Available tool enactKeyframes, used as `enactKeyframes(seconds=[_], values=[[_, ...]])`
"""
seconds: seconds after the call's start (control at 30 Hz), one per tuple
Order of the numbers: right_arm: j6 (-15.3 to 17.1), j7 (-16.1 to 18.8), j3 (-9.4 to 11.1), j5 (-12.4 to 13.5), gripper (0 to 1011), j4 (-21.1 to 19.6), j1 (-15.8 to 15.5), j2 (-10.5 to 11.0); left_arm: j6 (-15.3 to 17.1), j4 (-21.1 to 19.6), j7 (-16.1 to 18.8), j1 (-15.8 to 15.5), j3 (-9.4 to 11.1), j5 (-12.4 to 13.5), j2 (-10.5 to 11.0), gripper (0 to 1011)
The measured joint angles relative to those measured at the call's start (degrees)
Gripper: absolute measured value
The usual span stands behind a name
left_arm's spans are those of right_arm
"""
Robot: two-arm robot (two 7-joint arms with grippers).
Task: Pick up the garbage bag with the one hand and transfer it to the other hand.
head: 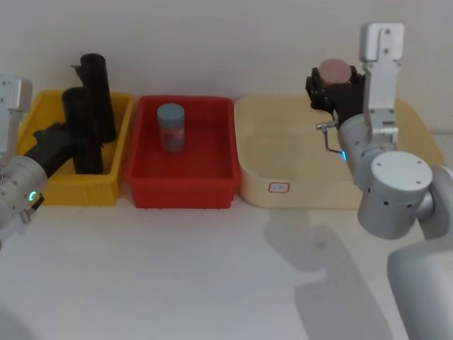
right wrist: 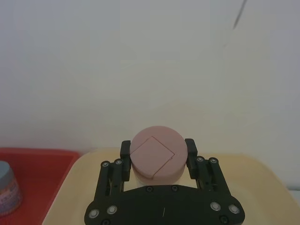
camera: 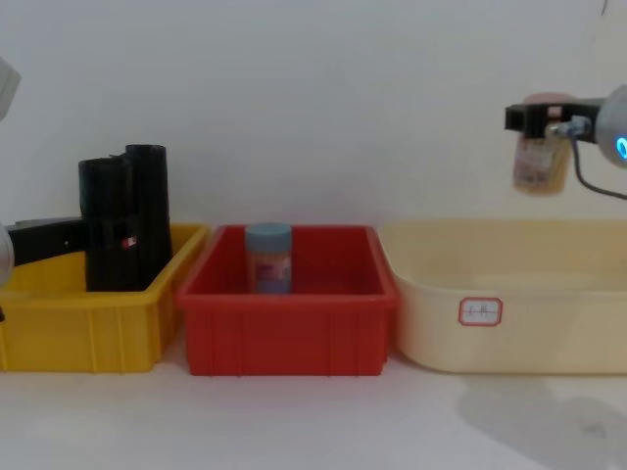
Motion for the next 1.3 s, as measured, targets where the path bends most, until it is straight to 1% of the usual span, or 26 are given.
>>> enactKeyframes(seconds=[0.13, 0.17, 0.23, 0.3, 0.4, 0.43, 0.5, 0.67, 0.97, 1.1, 1.3], values=[[0.7, 0.5, -0.3, -0.2, 692, 1.9, 1.4, -0.2, 0.0, 0.0, 0.0, 0.0, 0.0, 0.0, 0.0, 405], [0.9, 0.7, -0.4, -0.2, 745, 2.5, 1.9, -0.3, 0.0, 0.0, 0.0, 0.0, 0.0, 0.0, 0.0, 405], [1.2, 0.9, -0.5, -0.3, 793, 3.2, 2.4, -0.4, 0.0, 0.0, 0.0, 0.0, 0.0, 0.0, 0.0, 405], [1.5, 1.1, -0.6, -0.4, 866, 4.0, 2.9, -0.5, 0.0, 0.0, 0.0, 0.0, 0.0, 0.0, 0.0, 405], [2.0, 1.4, -0.7, -0.5, 925, 5.1, 3.7, -0.6, 0.0, 0.0, 0.0, 0.0, 0.0, 0.0, 0.0, 405], [2.0, 1.5, -0.8, -0.5, 977, 5.2, 3.9, -0.6, 0.0, 0.0, 0.0, 0.0, 0.0, 0.0, 0.0, 405], [2.2, 1.6, -0.8, -0.5, 1001, 5.6, 4.1, -0.7, -0.1, 0.1, 0.0, -0.1, 0.1, 0.0, 0.0, 405], [2.5, 1.8, -0.9, -0.6, 1001, 6.3, 4.7, -0.8, -0.6, 0.6, 0.0, -0.7, 0.3, 0.0, -0.3, 405], [2.8, 2.0, -1.0, -0.7, 1001, 7.3, 5.4, -0.9, -2.5, 1.4, 0.0, -3.2, 1.0, -0.2, -1.5, 405], [2.9, 2.1, -1.0, -0.7, 1001, 7.5, 5.5, -0.9, -3.2, 1.5, -0.9, -4.9, 1.2, -0.9, -2.0, 405], [3.0, 2.1, -1.1, -0.7, 1001, 7.7, 5.7, -0.9, -3.2, 1.5, -2.5, -7.2, 1.5, -2.0, -2.2, 405]])
